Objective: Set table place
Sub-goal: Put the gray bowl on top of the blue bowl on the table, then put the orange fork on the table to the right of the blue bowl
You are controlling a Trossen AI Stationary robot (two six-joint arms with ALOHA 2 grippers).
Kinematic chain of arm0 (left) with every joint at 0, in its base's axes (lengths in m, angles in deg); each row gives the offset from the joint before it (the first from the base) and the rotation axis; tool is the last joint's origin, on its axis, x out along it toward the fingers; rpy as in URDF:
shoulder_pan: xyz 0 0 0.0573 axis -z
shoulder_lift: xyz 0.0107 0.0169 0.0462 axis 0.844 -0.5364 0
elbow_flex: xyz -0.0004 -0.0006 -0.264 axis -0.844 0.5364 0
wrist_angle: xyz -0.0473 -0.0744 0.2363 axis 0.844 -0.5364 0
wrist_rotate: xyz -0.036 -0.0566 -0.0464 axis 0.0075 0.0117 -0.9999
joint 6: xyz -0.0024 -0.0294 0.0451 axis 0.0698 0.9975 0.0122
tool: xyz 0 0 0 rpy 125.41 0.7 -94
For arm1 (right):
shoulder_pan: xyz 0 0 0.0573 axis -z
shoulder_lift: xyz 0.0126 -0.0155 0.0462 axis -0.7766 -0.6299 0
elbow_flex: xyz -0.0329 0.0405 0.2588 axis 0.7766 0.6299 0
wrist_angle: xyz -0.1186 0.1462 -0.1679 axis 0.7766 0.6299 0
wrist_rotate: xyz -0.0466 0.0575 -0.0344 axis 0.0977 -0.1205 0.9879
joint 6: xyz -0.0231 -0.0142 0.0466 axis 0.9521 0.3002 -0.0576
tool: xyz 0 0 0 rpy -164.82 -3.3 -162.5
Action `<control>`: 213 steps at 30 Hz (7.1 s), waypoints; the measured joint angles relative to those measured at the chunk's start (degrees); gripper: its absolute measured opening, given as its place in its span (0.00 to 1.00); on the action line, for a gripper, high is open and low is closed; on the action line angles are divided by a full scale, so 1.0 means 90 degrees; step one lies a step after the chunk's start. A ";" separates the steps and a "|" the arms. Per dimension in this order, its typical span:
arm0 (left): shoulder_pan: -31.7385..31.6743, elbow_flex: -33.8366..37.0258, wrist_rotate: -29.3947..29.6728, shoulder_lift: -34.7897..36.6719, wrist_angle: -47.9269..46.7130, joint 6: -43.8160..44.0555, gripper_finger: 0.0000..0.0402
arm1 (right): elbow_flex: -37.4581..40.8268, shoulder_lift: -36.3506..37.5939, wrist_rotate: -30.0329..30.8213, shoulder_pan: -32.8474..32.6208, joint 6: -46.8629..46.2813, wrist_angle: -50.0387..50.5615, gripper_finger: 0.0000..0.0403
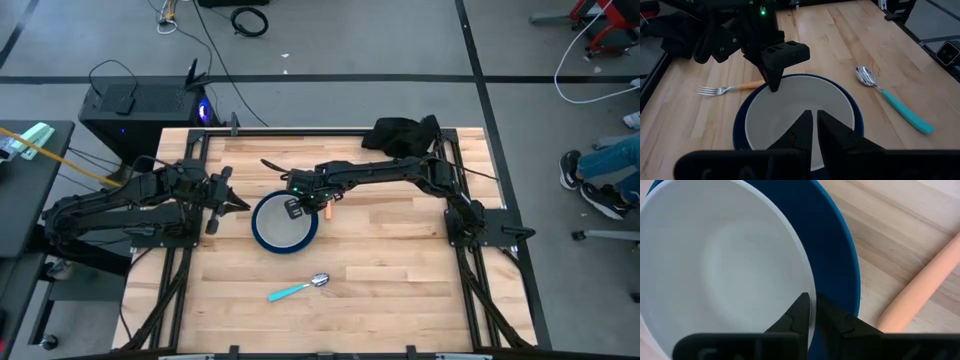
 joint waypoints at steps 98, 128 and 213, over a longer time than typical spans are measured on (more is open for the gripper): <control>-0.0001 0.0000 -0.0002 0.0001 0.0007 0.0002 0.07 | -0.0007 0.0441 0.0191 0.0087 -0.0024 0.0327 0.25; -0.0002 0.0000 0.0000 0.0002 0.0001 0.0002 0.08 | -0.0005 0.3142 0.2873 -0.1124 0.2864 0.1516 0.25; -0.0002 0.0000 0.0000 0.0000 0.0001 0.0001 0.09 | 0.1784 0.0448 0.0998 0.0836 -0.0619 -0.0495 0.25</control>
